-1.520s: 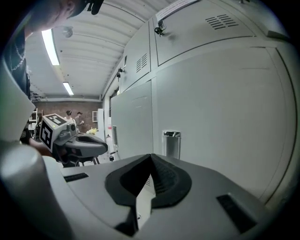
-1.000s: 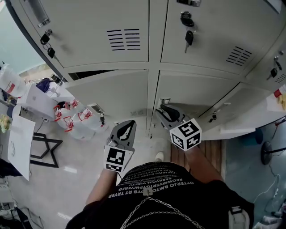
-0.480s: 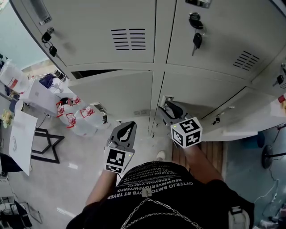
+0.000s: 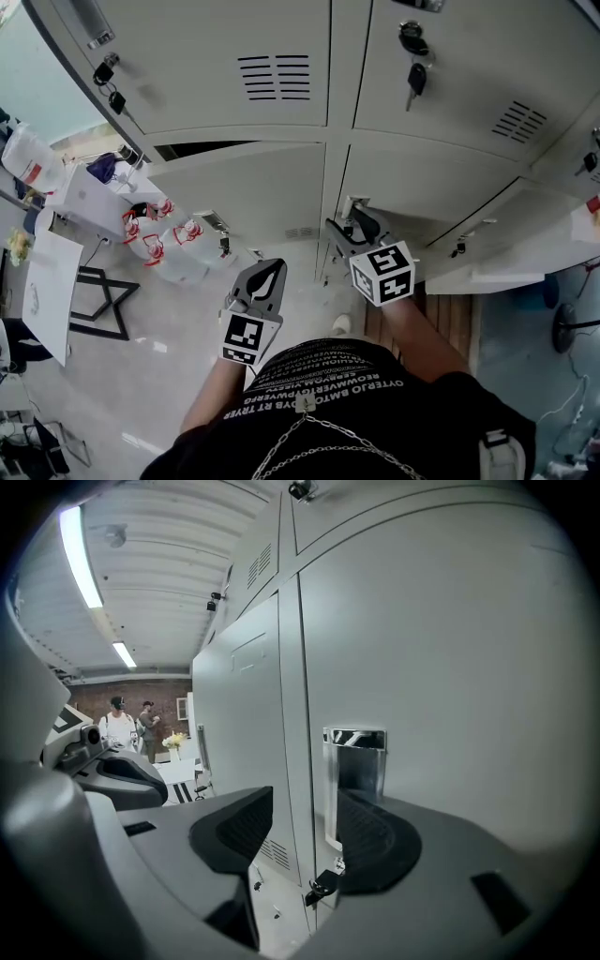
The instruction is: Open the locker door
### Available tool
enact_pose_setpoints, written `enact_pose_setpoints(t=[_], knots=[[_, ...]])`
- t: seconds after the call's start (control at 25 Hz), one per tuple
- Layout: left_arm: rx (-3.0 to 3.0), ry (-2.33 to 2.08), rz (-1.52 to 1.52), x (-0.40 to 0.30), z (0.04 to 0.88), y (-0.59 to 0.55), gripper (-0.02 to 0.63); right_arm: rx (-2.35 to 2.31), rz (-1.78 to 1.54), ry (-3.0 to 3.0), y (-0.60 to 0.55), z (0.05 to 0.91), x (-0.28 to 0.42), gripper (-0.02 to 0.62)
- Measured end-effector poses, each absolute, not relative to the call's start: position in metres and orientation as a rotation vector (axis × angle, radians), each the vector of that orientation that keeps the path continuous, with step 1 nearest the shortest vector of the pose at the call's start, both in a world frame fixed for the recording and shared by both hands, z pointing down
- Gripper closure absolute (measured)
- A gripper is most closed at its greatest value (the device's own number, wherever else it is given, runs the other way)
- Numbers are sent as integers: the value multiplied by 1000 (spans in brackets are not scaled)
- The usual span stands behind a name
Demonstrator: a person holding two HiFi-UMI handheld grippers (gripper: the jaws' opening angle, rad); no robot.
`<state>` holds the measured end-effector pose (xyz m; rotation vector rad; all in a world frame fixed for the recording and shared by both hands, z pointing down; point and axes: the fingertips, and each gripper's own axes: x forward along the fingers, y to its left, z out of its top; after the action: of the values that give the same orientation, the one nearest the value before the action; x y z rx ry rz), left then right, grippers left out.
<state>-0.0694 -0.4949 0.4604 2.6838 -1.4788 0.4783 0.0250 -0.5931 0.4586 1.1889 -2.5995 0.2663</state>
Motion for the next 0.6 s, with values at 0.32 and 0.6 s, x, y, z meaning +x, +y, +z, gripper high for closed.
enact_pose_setpoints(t=[0.32, 0.6], knots=[[2717, -1419, 485, -60, 468, -478, 607, 1161, 339, -2628, -574, 457, 28, 421], [2738, -1363, 492, -64, 475, -451, 607, 1237, 357, -2621, -545, 456, 34, 424]])
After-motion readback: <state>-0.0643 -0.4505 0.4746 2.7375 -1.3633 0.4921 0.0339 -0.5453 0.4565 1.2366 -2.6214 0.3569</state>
